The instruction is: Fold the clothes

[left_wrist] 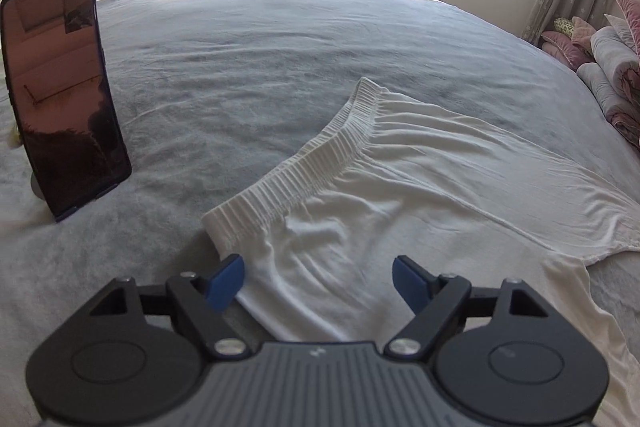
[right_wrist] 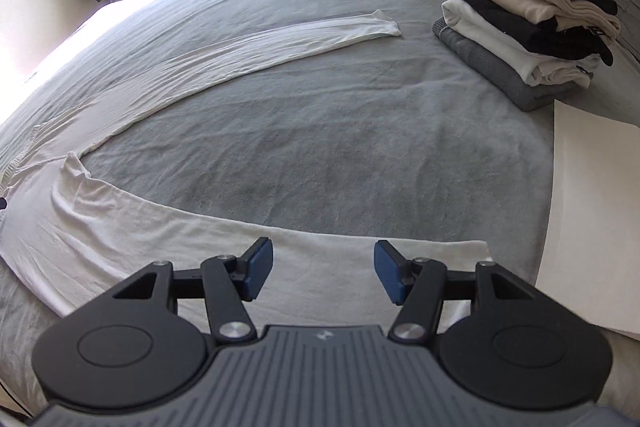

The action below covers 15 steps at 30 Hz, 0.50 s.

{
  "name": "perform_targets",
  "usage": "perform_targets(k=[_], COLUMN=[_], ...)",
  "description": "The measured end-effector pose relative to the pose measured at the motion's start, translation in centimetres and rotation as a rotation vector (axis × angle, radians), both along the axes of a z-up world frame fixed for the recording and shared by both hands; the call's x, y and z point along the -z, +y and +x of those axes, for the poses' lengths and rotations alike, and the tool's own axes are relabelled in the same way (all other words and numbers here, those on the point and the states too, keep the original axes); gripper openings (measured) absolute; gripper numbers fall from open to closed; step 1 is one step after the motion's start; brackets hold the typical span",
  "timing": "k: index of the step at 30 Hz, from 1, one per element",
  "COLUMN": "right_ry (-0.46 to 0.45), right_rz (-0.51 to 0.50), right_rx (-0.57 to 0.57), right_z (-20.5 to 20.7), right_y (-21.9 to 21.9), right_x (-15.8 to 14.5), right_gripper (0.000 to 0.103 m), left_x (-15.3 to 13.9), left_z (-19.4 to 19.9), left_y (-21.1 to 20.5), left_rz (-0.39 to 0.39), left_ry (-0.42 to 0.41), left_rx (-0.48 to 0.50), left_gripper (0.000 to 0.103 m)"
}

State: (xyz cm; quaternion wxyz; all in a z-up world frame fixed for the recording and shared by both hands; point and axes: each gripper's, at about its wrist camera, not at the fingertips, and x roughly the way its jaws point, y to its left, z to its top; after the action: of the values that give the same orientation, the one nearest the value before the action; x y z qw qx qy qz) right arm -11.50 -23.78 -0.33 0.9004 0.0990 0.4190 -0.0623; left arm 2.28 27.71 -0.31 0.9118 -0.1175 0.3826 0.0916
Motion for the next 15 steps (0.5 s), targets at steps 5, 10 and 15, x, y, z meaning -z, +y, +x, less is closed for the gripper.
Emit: perform_targets(k=[5,10,15], right_ry=[-0.006,-0.003,-0.045], right_rz=[-0.014,-0.047,-0.045], right_rx=[-0.021,-0.089,-0.202], right_z=[0.4,2.6,5.5], right_y=[1.6,4.7,9.2], right_x=[-0.7,-1.6,-3.4], right_gripper=[0.060,0.060,0.060], left_x=[-1.6,-3.0,-3.3], left_z=[-0.6,-0.4,0.5], left_y=[0.2,-0.4,-1.4], left_rz=[-0.051,-0.147,-0.142], left_ry=[-0.047,-0.071,-0.081], left_rx=[-0.021,-0.040,-0.041], left_gripper=[0.081,0.076,0.052])
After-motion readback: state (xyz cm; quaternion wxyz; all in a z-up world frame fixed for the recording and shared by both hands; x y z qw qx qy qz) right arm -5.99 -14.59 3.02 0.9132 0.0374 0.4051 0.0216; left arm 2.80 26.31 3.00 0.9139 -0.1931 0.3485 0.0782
